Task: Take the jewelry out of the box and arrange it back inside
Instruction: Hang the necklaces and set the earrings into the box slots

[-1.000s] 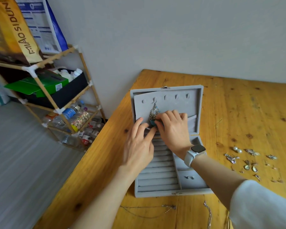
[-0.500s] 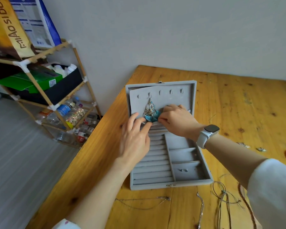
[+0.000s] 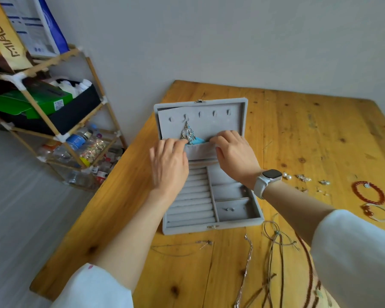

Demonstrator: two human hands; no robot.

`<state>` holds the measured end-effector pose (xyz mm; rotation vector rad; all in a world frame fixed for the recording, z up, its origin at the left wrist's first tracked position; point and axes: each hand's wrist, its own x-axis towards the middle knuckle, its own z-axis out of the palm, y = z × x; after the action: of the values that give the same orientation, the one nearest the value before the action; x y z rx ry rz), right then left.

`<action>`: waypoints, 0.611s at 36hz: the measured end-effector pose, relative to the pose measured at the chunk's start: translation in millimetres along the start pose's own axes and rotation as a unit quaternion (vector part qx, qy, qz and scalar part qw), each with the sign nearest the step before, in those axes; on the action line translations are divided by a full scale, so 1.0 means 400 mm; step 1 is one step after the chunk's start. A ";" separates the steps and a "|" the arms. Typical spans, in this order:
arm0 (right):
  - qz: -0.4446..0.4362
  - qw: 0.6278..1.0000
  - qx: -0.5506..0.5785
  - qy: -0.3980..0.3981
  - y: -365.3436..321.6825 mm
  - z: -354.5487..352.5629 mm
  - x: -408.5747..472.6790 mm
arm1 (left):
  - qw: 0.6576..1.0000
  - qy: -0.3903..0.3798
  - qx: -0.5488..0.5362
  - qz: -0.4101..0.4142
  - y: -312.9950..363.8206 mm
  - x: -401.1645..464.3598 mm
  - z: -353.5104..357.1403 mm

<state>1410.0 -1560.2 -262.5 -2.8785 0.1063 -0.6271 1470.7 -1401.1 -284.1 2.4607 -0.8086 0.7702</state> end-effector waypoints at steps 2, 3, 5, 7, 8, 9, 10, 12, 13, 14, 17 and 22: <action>-0.003 0.999 0.034 0.009 0.000 -0.015 -0.030 | 1.000 -0.011 -0.024 -0.002 0.009 -0.026 -0.013; 0.000 0.999 0.050 0.017 -0.002 -0.024 -0.051 | 0.999 -0.012 -0.040 -0.006 0.016 -0.042 -0.021; 0.008 0.996 0.075 0.037 -0.006 -0.043 -0.104 | 0.997 -0.005 -0.079 -0.016 0.032 -0.082 -0.037; 0.014 0.994 0.099 0.046 -0.008 -0.057 -0.168 | 0.991 -0.001 -0.133 -0.020 0.054 -0.133 -0.054; 0.016 0.992 0.112 0.047 -0.010 -0.065 -0.203 | 0.987 -0.004 -0.158 -0.022 0.068 -0.164 -0.064; 0.020 0.991 0.125 0.048 -0.013 -0.073 -0.240 | 0.984 -0.012 -0.178 -0.025 0.083 -0.197 -0.074; 0.029 0.989 0.139 0.048 -0.016 -0.081 -0.276 | 0.980 -0.023 -0.193 -0.028 0.098 -0.232 -0.083; 0.051 0.985 0.157 0.040 -0.024 -0.099 -0.348 | 0.974 -0.051 -0.217 -0.037 0.128 -0.305 -0.103; 0.061 0.986 0.155 0.030 -0.028 -0.105 -0.381 | 0.971 -0.064 -0.227 -0.038 0.140 -0.341 -0.111; 0.071 0.987 0.144 0.015 -0.031 -0.108 -0.412 | 0.967 -0.080 -0.237 -0.040 0.151 -0.375 -0.118; 0.098 0.990 0.091 -0.038 -0.039 -0.100 -0.474 | 0.962 -0.125 -0.243 -0.032 0.167 -0.455 -0.132; 0.152 0.984 0.004 -0.098 -0.060 -0.078 -0.496 | 0.967 -0.180 -0.180 0.018 0.160 -0.518 -0.129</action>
<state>1217.5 -1520.1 -310.0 -2.8133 0.5001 -0.2863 1271.1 -1337.2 -360.0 2.2803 -1.0214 0.1588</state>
